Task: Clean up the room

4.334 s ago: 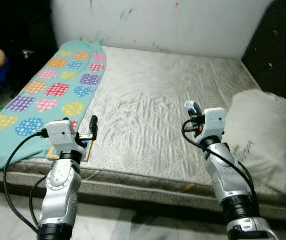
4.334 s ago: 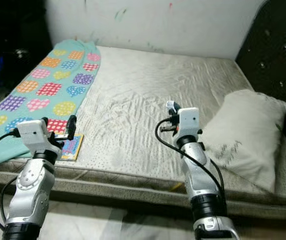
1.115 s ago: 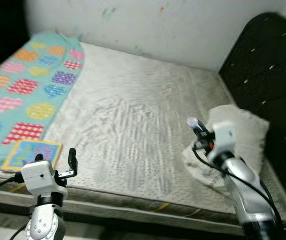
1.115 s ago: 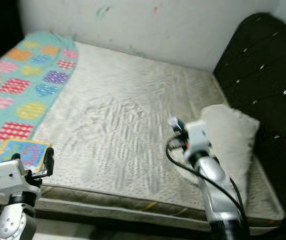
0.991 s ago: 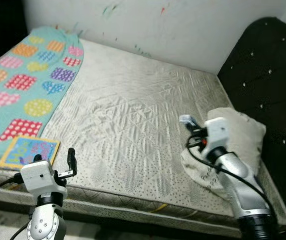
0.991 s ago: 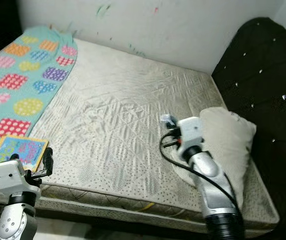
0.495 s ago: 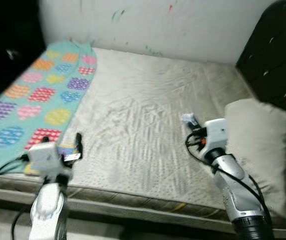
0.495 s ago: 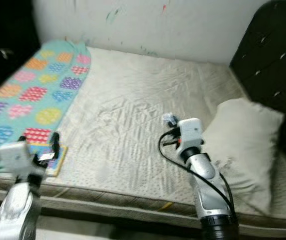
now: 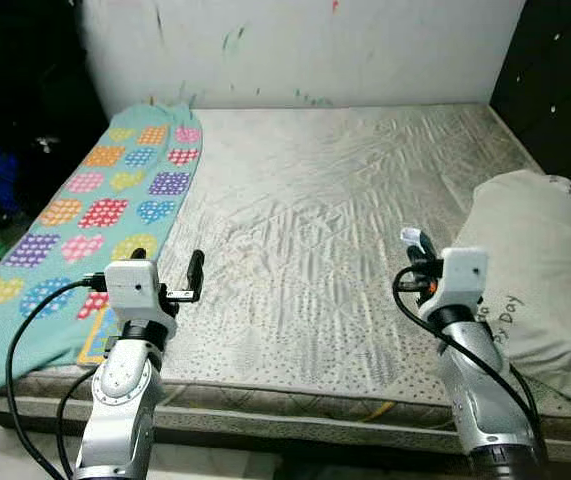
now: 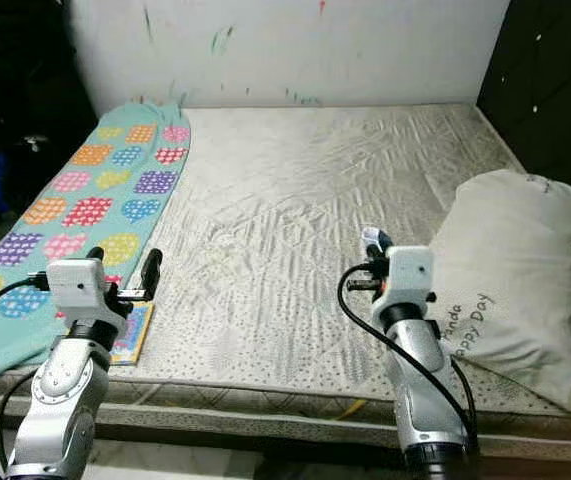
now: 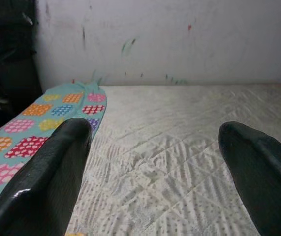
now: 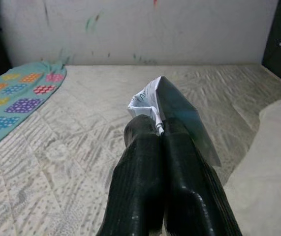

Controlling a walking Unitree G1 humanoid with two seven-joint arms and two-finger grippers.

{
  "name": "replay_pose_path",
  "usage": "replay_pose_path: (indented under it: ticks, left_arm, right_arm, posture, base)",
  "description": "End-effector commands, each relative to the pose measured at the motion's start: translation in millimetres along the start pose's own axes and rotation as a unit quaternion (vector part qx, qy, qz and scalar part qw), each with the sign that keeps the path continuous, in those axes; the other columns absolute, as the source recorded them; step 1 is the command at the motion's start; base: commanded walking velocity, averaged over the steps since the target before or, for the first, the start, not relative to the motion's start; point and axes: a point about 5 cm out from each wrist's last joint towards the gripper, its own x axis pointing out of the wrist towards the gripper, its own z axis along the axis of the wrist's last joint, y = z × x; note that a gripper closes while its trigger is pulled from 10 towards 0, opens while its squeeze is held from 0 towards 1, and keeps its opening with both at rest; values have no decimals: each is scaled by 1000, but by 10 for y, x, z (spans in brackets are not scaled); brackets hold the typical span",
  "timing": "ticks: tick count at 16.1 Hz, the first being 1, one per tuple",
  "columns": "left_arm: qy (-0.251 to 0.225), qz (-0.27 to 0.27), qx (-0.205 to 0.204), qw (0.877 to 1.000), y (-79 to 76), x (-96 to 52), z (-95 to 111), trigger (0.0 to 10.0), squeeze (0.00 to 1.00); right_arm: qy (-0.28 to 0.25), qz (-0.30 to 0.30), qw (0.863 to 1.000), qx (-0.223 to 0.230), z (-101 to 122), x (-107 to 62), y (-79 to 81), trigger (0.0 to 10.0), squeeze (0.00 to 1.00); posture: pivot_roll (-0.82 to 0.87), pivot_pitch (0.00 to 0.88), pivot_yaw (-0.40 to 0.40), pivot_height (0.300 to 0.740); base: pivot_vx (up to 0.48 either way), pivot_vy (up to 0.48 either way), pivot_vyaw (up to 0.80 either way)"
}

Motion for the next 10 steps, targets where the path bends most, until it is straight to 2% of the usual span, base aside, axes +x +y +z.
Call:
replay_pose_path:
  ticks: [1,4,5,8,10]
  left_arm:
    - [4,-3,3,1000,23,19,-10,10000,0]
    - [-1,-15,0,1000,-70,106,5,10000,0]
    - [-2,-14,3,1000,-51,108,12,10000,0]
    - [6,-4,8,1000,21,19,-63,10000,0]
    - [11,-4,9,1000,7,-18,-79,10000,0]
  right_arm:
    - [-9,-5,1000,1,23,-9,11,10000,0]
    - [-17,-26,1000,-1,45,-71,-99,10000,0]
    - [-17,-29,999,-3,54,-77,-129,10000,0]
    - [-13,-31,999,-7,58,-78,-149,10000,0]
    - [-15,-31,999,-10,95,-115,-179,10000,0]
  posture:
    - [-101,0,119,740]
    - [-120,0,122,740]
    - [-120,0,114,740]
    - [-133,0,94,740]
    - [-137,0,104,740]
  base:
    - [0,0,0]
    - [0,0,0]
    - [0,0,0]
    - [0,0,0]
    - [0,0,0]
